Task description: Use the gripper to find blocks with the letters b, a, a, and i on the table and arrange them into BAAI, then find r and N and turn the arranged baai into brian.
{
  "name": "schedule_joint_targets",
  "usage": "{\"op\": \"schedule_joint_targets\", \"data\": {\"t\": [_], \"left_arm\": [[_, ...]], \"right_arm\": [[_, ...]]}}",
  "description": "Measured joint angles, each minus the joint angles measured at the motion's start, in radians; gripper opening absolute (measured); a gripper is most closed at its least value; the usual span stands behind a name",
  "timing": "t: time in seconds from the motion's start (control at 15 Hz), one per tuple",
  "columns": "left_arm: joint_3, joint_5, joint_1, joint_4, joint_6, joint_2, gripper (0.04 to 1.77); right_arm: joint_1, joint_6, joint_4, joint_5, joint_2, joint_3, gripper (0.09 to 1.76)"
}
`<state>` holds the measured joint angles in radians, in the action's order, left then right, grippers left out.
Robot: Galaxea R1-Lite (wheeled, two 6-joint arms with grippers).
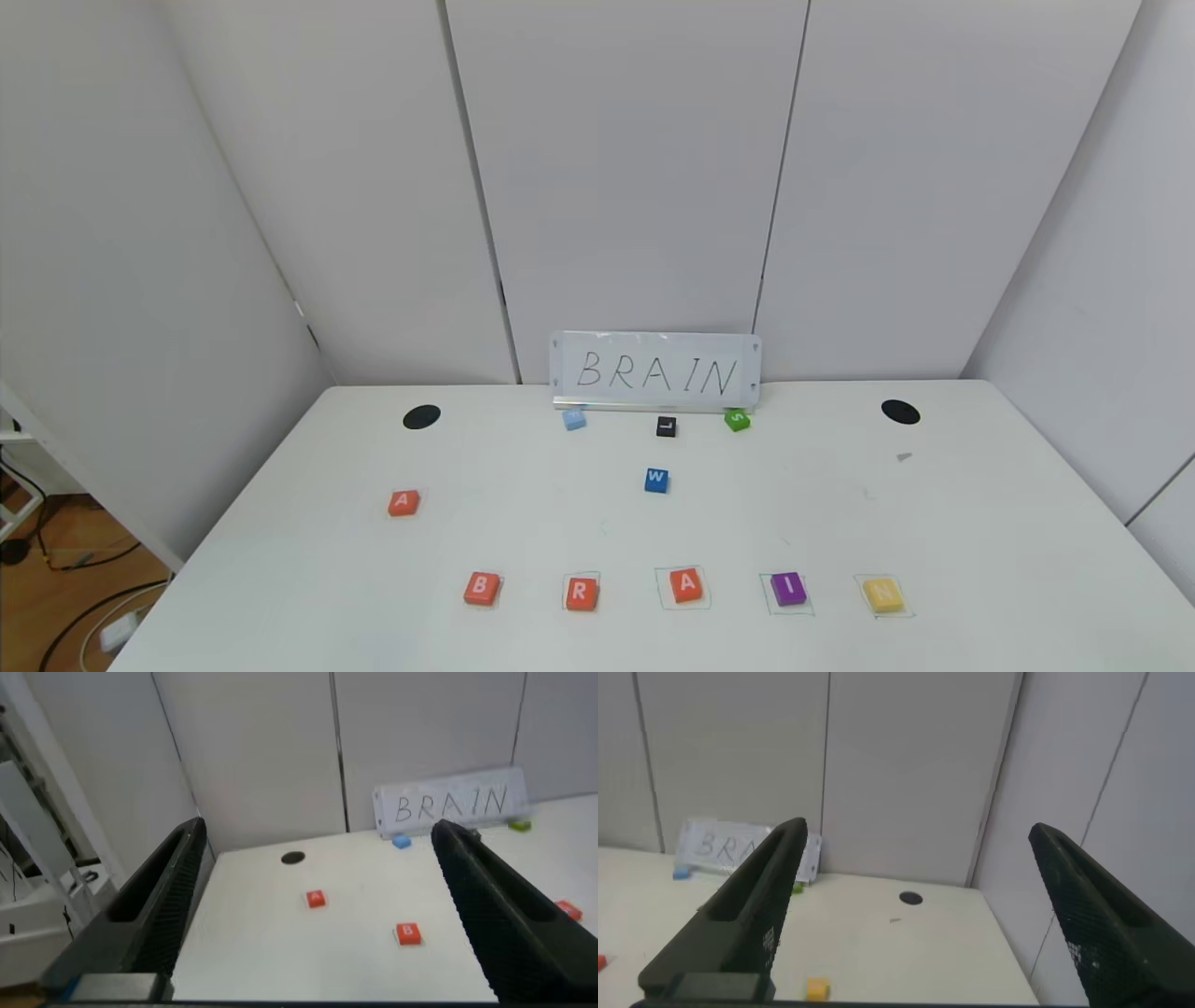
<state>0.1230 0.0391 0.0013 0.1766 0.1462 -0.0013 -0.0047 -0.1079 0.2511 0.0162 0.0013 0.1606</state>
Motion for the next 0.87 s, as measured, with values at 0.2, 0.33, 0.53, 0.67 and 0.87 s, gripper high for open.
{"op": "schedule_joint_targets", "data": {"t": [0.2, 0.33, 0.53, 0.67, 0.87], "left_arm": [[-0.097, 0.008, 0.000, -0.142, 0.002, 0.000, 1.72], [-0.116, 0.001, 0.000, -0.195, -0.027, 0.000, 1.72], [-0.122, -0.003, -0.001, -0.199, -0.040, 0.000, 1.72], [-0.122, 0.001, -0.001, -0.205, -0.040, 0.000, 1.72], [-0.122, 0.000, -0.001, -0.206, -0.040, 0.000, 1.72]], "right_arm": [[0.000, -0.012, -0.076, 0.005, 0.000, -0.135, 1.71], [0.000, -0.001, -0.216, -0.013, 0.000, -0.154, 1.71], [0.001, 0.034, -0.246, 0.015, 0.000, -0.159, 1.71], [0.001, 0.038, -0.247, 0.015, 0.000, -0.161, 1.71], [0.003, 0.050, -0.251, 0.013, 0.000, -0.161, 1.71]]}}
